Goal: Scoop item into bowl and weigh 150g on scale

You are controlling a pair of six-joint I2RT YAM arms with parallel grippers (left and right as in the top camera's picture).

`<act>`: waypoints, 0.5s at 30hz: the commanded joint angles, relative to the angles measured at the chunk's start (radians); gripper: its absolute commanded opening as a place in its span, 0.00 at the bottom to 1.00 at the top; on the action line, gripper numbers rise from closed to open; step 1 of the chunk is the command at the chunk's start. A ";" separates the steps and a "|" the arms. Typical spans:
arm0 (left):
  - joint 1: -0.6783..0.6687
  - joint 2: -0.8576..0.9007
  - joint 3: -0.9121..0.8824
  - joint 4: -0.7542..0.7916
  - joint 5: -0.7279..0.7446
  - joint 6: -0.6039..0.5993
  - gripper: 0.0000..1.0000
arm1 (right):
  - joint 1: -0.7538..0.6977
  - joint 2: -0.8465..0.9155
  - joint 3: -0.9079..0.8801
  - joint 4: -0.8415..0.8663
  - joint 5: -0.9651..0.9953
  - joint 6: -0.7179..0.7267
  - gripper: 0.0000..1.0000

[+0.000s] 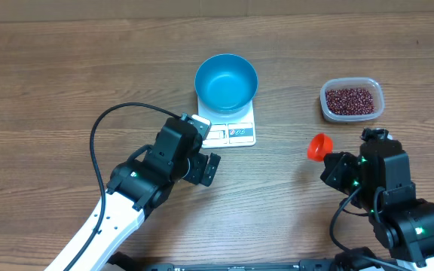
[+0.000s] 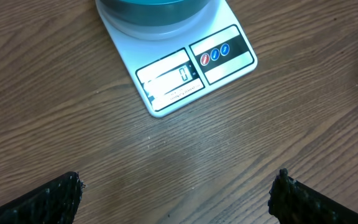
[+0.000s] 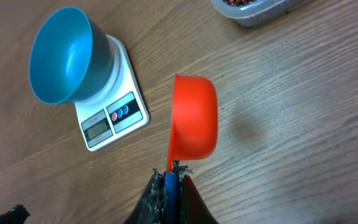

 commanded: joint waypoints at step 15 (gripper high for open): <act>0.006 -0.006 0.016 -0.034 0.004 -0.060 1.00 | 0.003 -0.002 0.030 0.040 0.035 -0.034 0.04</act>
